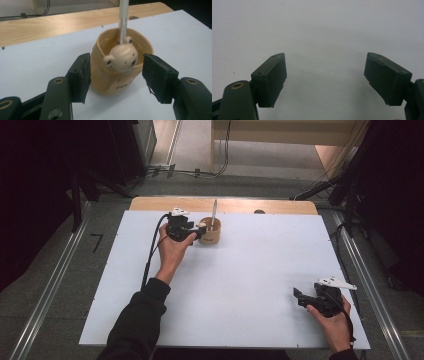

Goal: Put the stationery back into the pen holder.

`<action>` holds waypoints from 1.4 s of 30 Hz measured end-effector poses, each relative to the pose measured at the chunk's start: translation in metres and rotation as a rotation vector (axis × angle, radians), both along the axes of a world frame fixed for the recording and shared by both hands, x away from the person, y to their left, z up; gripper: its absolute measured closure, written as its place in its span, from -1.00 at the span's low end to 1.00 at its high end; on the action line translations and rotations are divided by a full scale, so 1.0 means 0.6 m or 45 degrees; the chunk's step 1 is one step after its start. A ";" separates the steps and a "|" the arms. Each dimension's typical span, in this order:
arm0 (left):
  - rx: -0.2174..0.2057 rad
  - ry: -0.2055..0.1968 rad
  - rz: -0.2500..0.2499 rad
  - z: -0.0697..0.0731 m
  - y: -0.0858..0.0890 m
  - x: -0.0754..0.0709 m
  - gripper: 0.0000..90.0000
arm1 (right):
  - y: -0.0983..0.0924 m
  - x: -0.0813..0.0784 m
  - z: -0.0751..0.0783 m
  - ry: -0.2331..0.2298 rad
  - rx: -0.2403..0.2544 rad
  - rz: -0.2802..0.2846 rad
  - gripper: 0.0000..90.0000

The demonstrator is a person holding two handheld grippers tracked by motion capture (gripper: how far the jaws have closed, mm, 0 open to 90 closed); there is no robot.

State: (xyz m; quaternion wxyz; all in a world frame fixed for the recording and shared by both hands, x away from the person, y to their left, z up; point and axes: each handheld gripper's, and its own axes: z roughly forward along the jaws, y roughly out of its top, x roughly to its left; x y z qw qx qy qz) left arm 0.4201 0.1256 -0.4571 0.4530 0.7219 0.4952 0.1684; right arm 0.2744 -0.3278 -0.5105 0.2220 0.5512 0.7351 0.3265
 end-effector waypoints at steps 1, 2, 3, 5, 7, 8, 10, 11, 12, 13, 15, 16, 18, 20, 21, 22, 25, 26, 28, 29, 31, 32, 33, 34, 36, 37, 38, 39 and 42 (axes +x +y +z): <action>-0.007 0.009 0.005 -0.001 0.001 -0.003 -0.13 | 0.000 0.000 0.000 -0.001 0.000 -0.001 -0.64; -0.009 0.009 0.010 -0.002 0.002 -0.006 -0.13 | 0.000 -0.001 0.000 0.000 0.001 0.000 -0.64; -0.001 0.001 0.017 -0.003 0.002 -0.009 -0.15 | 0.001 -0.001 0.001 0.000 -0.001 0.001 -0.64; -0.009 0.004 0.019 -0.006 0.005 -0.014 -0.20 | 0.001 -0.001 0.001 -0.001 0.001 0.000 -0.64; 0.006 0.019 0.018 -0.008 0.007 -0.017 -0.29 | 0.001 -0.001 0.001 -0.003 -0.002 0.001 -0.64; 0.001 0.015 0.021 -0.010 0.009 -0.020 -0.32 | 0.001 -0.001 0.001 -0.004 -0.002 0.000 -0.64; -0.005 0.019 0.022 -0.011 0.011 -0.027 -0.30 | 0.001 -0.002 0.002 -0.004 -0.003 -0.002 -0.64; -0.003 0.013 0.023 -0.012 0.011 -0.030 -0.27 | 0.001 -0.002 0.002 -0.005 -0.003 0.000 -0.64; 0.000 0.009 0.026 -0.012 0.012 -0.034 -0.27 | 0.002 -0.002 0.002 -0.008 -0.004 0.002 -0.64; 0.001 0.011 0.021 -0.013 0.013 -0.038 -0.27 | 0.002 -0.002 0.002 -0.006 -0.003 0.000 -0.64; 0.003 0.014 0.021 -0.013 0.015 -0.043 -0.29 | 0.002 -0.002 0.002 -0.006 -0.002 -0.002 -0.64; 0.010 0.006 0.027 -0.013 0.016 -0.046 -0.30 | 0.003 -0.002 0.002 -0.006 -0.001 -0.002 -0.64; 0.010 0.003 0.028 -0.014 0.018 -0.052 -0.30 | 0.003 -0.003 0.003 -0.007 -0.001 -0.003 -0.64; 0.026 -0.005 0.039 -0.015 0.020 -0.057 -0.30 | 0.002 -0.003 0.003 -0.010 -0.002 -0.001 -0.64; 0.026 -0.004 0.040 -0.015 0.022 -0.060 -0.30 | 0.002 -0.003 0.003 -0.010 -0.003 -0.001 -0.64; 0.026 0.001 0.039 -0.017 0.024 -0.063 -0.32 | 0.002 -0.003 0.003 -0.010 -0.003 0.000 -0.64; 0.034 0.004 0.046 -0.021 0.028 -0.074 -0.36 | 0.002 -0.003 0.004 -0.013 -0.003 -0.003 -0.64; 0.038 0.009 0.045 -0.022 0.029 -0.076 -0.38 | 0.002 -0.003 0.004 -0.013 -0.003 -0.003 -0.64; 0.057 0.011 0.053 -0.024 0.031 -0.083 -0.38 | 0.002 -0.003 0.004 -0.013 -0.005 -0.003 -0.64; 0.077 0.011 0.054 -0.025 0.033 -0.086 -0.38 | 0.002 -0.004 0.004 -0.013 -0.005 -0.004 -0.64; 0.073 0.003 0.065 -0.028 0.036 -0.092 -0.38 | 0.002 -0.004 0.005 -0.016 -0.003 0.002 -0.64; 0.085 0.006 0.066 -0.029 0.038 -0.095 -0.38 | 0.003 -0.005 0.005 -0.017 -0.002 0.003 -0.64; 0.088 0.007 0.071 -0.030 0.040 -0.099 -0.38 | 0.003 -0.005 0.006 -0.018 -0.002 0.002 -0.64; 0.085 0.009 0.075 -0.031 0.041 -0.102 -0.38 | 0.002 -0.006 0.006 -0.018 -0.001 0.000 -0.64; 0.085 0.008 0.081 -0.032 0.044 -0.109 -0.40 | 0.002 -0.006 0.006 -0.017 -0.001 -0.001 -0.64; 0.084 0.011 0.081 -0.033 0.046 -0.113 -0.40 | 0.001 -0.006 0.006 -0.020 -0.004 0.000 -0.64; 0.085 0.013 0.086 -0.033 0.048 -0.116 -0.40 | 0.001 -0.007 0.006 -0.021 -0.005 0.000 -0.64; 0.091 0.013 0.088 -0.033 0.050 -0.120 -0.40 | 0.001 -0.007 0.007 -0.021 -0.004 0.000 -0.64; 0.089 0.010 0.103 -0.033 0.058 -0.130 -0.40 | 0.001 -0.007 0.007 -0.022 -0.005 0.001 -0.64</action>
